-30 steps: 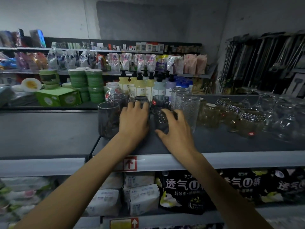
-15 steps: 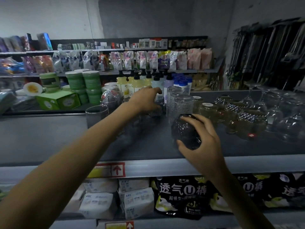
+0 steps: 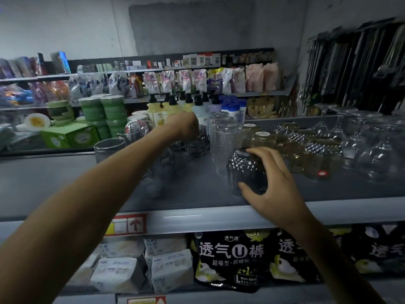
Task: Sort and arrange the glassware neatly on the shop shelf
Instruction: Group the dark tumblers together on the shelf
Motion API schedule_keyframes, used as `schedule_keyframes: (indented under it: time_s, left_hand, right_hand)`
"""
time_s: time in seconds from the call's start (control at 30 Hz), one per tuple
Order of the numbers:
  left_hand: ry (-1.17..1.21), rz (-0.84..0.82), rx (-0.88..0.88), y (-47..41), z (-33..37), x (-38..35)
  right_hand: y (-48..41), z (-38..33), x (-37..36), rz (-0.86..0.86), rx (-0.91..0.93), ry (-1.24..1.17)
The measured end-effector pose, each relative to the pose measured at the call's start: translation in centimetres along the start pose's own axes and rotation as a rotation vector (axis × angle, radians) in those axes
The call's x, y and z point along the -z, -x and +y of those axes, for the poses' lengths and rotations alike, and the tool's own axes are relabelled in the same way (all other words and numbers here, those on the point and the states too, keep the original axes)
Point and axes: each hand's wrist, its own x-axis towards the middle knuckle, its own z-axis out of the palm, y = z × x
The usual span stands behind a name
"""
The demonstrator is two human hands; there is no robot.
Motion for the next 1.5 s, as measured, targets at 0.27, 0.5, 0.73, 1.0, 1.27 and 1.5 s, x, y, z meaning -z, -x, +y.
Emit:
schedule_keyframes:
  time_s: [0.27,0.5,0.73,1.0,1.27,1.5]
  left_hand:
    - [0.125,0.041,-0.067,1.6,-1.2,2.4]
    - [0.489,0.229,-0.009,6.8,-1.4,8.3]
    - [0.870,0.281,0.057,13.6,0.9,11.3]
    - [1.437,0.311,0.163,18.1,4.5,7.9]
    - [1.929,0.214,0.238,20.4,5.7,5.0]
    - [1.904,0.181,0.252,21.7,4.2,3.9]
  right_hand:
    - [0.8,-0.1,-0.5,0.084,0.018,0.089]
    - [0.6,-0.6,-1.8,0.204,0.083,0.134]
    - [0.5,-1.0,-2.4,0.240,0.082,0.178]
    - [-1.8,-8.3,-1.9,0.283,0.098,-0.235]
    - [-3.0,-10.0,-1.7,0.164,0.046,-0.625]
    - [-5.2,-9.7,0.1,-0.001,-0.059,-0.613]
